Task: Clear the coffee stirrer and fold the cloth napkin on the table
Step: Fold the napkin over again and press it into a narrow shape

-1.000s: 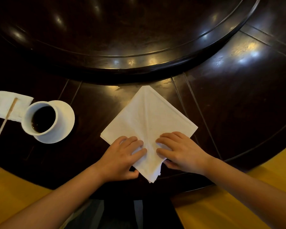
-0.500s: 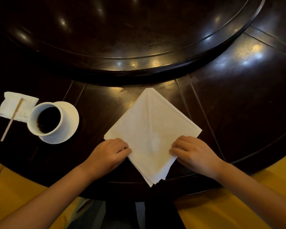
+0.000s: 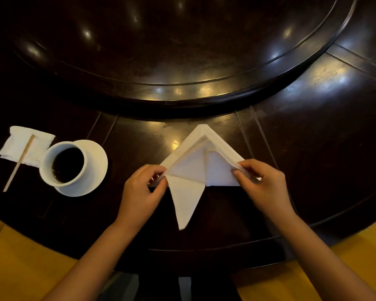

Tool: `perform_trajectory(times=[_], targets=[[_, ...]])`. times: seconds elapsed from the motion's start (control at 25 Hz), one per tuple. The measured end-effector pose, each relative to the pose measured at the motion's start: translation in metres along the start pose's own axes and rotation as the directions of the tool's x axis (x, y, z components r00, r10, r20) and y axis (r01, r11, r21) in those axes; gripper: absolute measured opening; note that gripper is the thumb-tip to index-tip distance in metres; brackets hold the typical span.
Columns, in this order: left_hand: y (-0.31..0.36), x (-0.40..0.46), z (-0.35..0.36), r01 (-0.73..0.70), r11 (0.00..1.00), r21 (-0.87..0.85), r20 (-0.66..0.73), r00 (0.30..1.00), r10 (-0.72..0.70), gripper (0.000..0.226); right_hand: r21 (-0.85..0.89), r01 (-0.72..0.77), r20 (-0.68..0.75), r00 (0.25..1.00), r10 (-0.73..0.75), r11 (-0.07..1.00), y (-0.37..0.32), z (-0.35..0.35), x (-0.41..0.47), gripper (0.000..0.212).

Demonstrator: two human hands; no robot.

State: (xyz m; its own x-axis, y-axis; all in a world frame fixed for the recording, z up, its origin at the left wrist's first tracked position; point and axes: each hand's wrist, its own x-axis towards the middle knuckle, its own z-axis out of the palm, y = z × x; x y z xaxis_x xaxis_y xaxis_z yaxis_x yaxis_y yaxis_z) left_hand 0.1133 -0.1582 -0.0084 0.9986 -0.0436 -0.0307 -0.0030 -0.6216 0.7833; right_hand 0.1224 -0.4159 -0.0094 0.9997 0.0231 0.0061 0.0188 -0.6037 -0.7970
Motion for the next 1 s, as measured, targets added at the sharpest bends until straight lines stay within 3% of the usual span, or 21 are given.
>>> perform_trajectory(times=[0.12, 0.32, 0.8, 1.0], targets=[[0.003, 0.03, 0.015, 0.05, 0.998, 0.026, -0.078, 0.996, -0.047, 0.006, -0.023, -0.089, -0.051, 0.995, 0.088, 0.996, 0.005, 0.006, 0.029, 0.005], [-0.001, 0.043, 0.039, 0.173, 0.959, 0.224, -0.152, 0.978, -0.141, 0.011, -0.287, -0.158, -0.09, 0.986, 0.138, 0.945, 0.018, 0.028, 0.045, 0.013], [-0.012, 0.04, 0.061, 0.145, 0.875, 0.462, -0.268, 0.963, -0.018, 0.006, -0.456, -0.013, -0.113, 0.993, -0.043, 0.89, 0.026, 0.034, 0.057, 0.017], [-0.011, 0.037, 0.062, 0.155, 0.825, 0.543, -0.296, 0.955, 0.015, 0.029, -0.539, -0.026, -0.132, 0.99, -0.054, 0.842, 0.025, 0.037, 0.056, 0.02]])
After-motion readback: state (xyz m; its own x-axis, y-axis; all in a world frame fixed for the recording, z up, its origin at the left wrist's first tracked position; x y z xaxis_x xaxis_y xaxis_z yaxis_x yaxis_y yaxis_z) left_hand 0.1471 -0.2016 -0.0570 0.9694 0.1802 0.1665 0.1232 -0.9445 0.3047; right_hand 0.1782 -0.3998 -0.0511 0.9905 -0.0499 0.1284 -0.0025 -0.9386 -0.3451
